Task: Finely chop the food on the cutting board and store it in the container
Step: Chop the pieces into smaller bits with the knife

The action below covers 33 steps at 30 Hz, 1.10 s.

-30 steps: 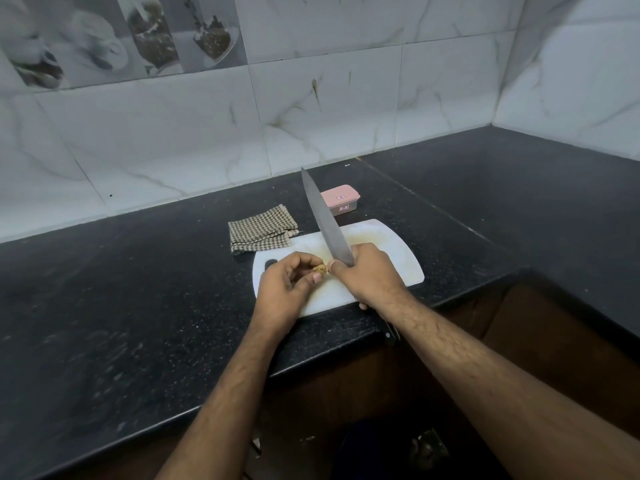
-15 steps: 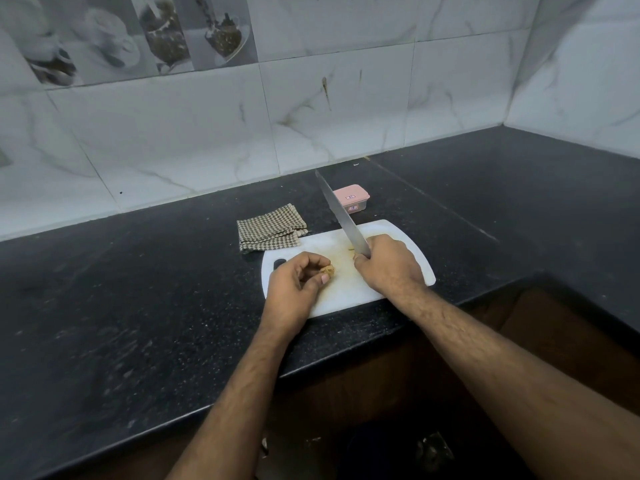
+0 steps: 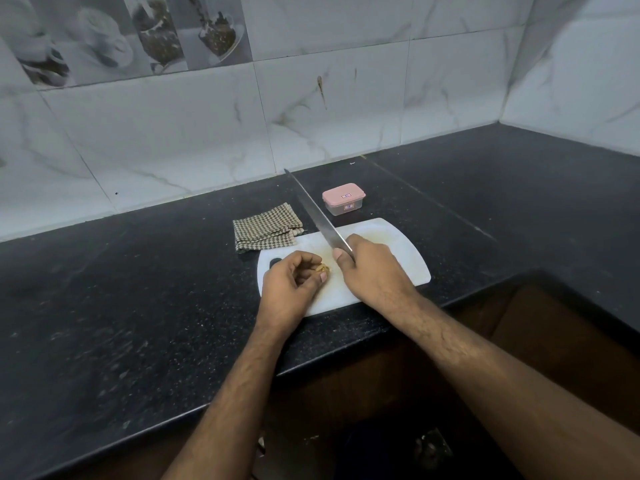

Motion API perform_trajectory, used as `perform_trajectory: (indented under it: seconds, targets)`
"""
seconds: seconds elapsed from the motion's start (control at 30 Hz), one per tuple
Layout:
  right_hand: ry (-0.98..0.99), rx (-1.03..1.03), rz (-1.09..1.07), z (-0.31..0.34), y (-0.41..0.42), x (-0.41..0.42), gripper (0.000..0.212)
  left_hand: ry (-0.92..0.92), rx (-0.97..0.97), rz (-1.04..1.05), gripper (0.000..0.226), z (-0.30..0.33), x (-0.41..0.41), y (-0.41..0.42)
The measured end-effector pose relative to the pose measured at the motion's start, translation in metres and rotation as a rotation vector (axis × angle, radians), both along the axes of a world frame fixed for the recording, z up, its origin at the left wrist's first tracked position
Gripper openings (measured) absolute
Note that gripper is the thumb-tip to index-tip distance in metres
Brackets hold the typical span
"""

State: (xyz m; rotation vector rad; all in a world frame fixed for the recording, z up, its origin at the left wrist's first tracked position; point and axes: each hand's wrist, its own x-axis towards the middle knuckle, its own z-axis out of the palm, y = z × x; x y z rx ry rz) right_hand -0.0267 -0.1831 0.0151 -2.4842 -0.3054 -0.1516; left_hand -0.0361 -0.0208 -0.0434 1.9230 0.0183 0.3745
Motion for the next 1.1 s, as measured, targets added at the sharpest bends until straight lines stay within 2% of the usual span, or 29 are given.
perform_trajectory:
  seconds: [0.17, 0.33, 0.47, 0.67, 0.77, 0.87, 1.1]
  targets:
    - [0.124, 0.006, 0.101, -0.001, 0.007, -0.012, 0.021, -0.004, 0.078, 0.029, 0.018, 0.0, 0.0, -0.001]
    - [0.158, -0.033, 0.089, -0.002, 0.001, -0.01, 0.02, -0.012, 0.05, 0.04, 0.023, 0.002, -0.002, -0.001]
    - [0.196, -0.053, 0.086, -0.006, -0.003, -0.01, 0.025, -0.001, 0.099, 0.051, 0.018, -0.001, 0.0, 0.0]
    - [0.208, -0.088, 0.093, -0.01, -0.003, -0.014, 0.022, -0.02, 0.261, 0.059, 0.008, -0.004, 0.005, 0.0]
    - [0.217, -0.097, 0.097, -0.008, -0.004, -0.015, 0.021, -0.036, 0.305, 0.072, 0.011, -0.006, 0.007, 0.0]
    - [0.216, -0.107, 0.095, -0.006, -0.006, -0.016, 0.02, -0.041, 0.328, 0.07, 0.016, -0.006, 0.008, -0.001]
    - [0.191, -0.126, 0.099, -0.003, -0.006, -0.018, 0.022, -0.057, 0.334, 0.074, 0.006, -0.004, 0.009, -0.005]
